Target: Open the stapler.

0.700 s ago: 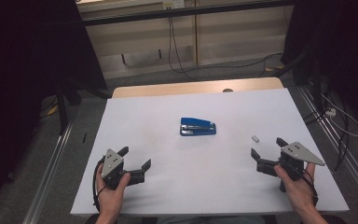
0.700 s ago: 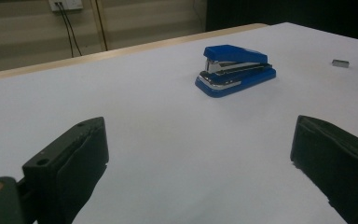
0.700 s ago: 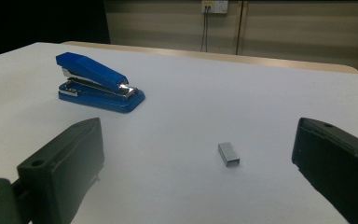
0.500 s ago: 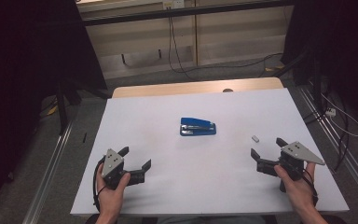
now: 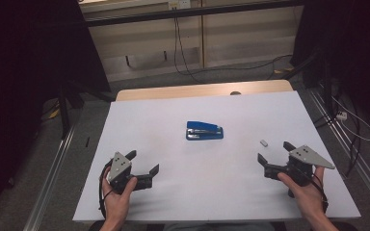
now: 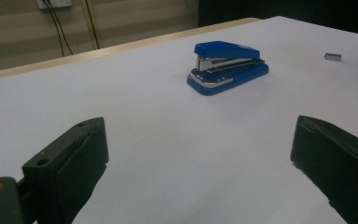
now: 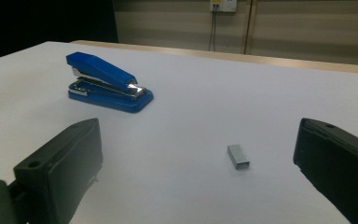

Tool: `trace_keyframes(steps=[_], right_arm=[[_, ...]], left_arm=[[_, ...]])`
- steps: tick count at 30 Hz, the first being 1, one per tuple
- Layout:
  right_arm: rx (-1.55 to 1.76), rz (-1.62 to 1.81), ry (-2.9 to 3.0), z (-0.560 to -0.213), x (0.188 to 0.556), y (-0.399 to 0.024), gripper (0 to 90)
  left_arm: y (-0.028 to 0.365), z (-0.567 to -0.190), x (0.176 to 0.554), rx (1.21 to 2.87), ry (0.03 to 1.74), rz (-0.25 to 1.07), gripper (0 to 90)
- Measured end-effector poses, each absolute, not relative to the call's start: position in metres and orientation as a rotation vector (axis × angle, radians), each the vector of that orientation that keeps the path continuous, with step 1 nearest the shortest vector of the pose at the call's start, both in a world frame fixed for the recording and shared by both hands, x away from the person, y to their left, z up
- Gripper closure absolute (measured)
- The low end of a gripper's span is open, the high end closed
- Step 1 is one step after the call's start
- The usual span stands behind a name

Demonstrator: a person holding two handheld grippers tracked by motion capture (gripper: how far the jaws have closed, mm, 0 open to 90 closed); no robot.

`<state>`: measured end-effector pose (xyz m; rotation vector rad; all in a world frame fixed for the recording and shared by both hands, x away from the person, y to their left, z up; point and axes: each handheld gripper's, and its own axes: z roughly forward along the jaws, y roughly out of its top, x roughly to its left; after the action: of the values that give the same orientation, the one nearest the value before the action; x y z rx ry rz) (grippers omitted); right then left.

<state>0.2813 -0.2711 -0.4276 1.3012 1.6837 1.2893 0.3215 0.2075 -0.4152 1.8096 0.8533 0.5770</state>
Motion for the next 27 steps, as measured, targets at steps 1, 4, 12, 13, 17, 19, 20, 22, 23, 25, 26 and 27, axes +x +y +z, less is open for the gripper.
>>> trace_keyframes(steps=[1,4,12,13,17,19,20,22,23,25,26,27], right_arm=[[1.301,1.293,1.684,-0.427,0.281,-0.270,0.9],[1.303,1.316,1.700,-0.428,0.283,-0.268,0.9],[1.230,1.331,1.766,-0.427,0.285,-0.254,1.2],[1.221,1.348,1.775,-0.427,0.285,-0.252,2.0],[1.203,1.367,1.784,-0.427,0.289,-0.247,2.3],[1.206,1.375,1.794,-0.426,0.292,-0.243,2.3],[1.204,1.381,1.803,-0.426,0.293,-0.240,2.3],[1.198,1.382,1.810,-0.426,0.295,-0.237,2.1],[1.178,1.404,1.823,-0.427,0.298,-0.233,1.3],[1.173,1.405,1.838,-0.428,0.302,-0.228,1.7],[1.177,1.412,1.843,-0.428,0.304,-0.225,1.7],[1.179,1.423,1.847,-0.428,0.306,-0.223,2.0]], left_arm=[[0.208,-0.415,0.321,1.808,0.851,0.577,4.1],[0.207,-0.415,0.322,1.811,0.846,0.566,4.8],[0.201,-0.413,0.324,1.830,0.823,0.542,4.8],[0.199,-0.413,0.325,1.842,0.813,0.523,4.8],[0.196,-0.415,0.329,1.855,0.803,0.507,4.8],[0.194,-0.416,0.331,1.857,0.793,0.497,4.8],[0.194,-0.416,0.331,1.857,0.793,0.497,4.7],[0.192,-0.416,0.333,1.852,0.791,0.480,4.5],[0.190,-0.416,0.334,1.843,0.778,0.458,4.4],[0.186,-0.416,0.335,1.845,0.768,0.464,3.9],[0.184,-0.416,0.336,1.845,0.765,0.466,3.8],[0.183,-0.416,0.337,1.844,0.761,0.463,3.7]])
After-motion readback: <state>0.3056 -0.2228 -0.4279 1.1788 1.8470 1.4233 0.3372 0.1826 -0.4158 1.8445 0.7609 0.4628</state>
